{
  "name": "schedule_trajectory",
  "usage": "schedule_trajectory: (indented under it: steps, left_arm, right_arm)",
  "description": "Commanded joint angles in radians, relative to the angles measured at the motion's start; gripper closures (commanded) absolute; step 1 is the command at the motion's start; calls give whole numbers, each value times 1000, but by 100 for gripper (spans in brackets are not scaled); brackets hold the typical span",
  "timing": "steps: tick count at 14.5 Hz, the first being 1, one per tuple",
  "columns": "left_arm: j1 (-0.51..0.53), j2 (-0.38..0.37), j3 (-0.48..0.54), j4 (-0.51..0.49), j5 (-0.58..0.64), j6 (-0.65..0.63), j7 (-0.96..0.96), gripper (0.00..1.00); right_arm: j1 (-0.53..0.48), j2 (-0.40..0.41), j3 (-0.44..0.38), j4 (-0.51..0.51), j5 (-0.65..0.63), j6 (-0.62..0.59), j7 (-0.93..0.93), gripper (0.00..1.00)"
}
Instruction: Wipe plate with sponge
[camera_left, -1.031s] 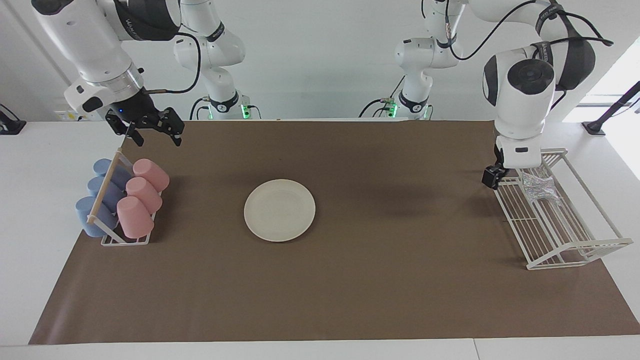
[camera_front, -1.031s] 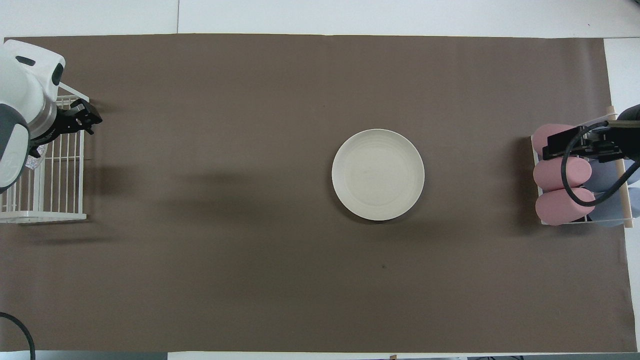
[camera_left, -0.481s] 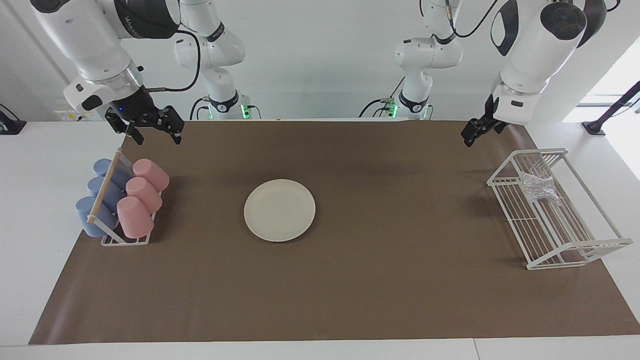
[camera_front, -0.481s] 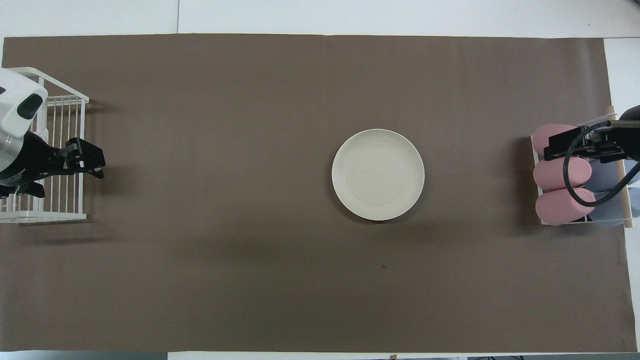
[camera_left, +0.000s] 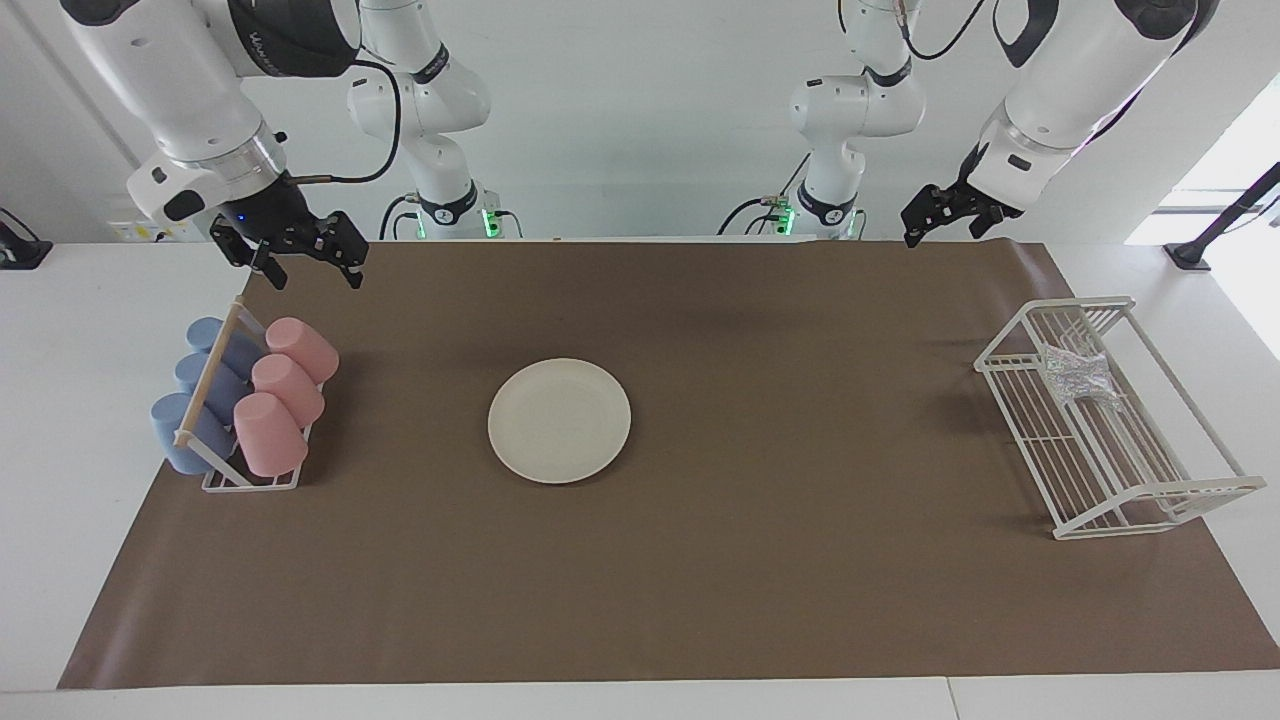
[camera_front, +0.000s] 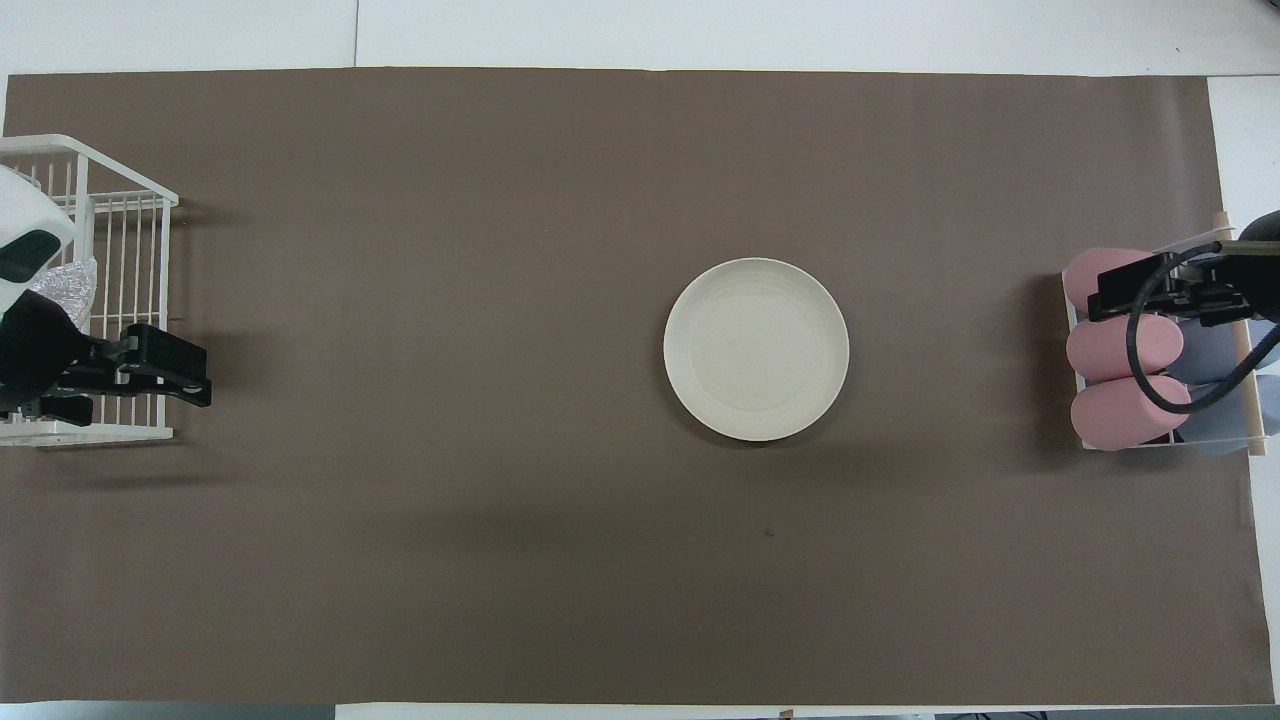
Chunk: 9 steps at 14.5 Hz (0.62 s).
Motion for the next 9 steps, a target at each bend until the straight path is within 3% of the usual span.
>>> schedule_trajectory:
  steps: [1,4,9]
  left_arm:
    - [-5,41,7,128,-6,-84,54,0]
    - [-12,41,22,89,17,-12,143,0]
    - [-52,43,82,67,11,25,108,0]
  right_arm:
    - [-3,-3,7,11,-21,-24,-18,0]
    - [-3,-3,7,18,-18,-24,-18,0]
    - [-3,-3,7,18,-16,-23,-18,0]
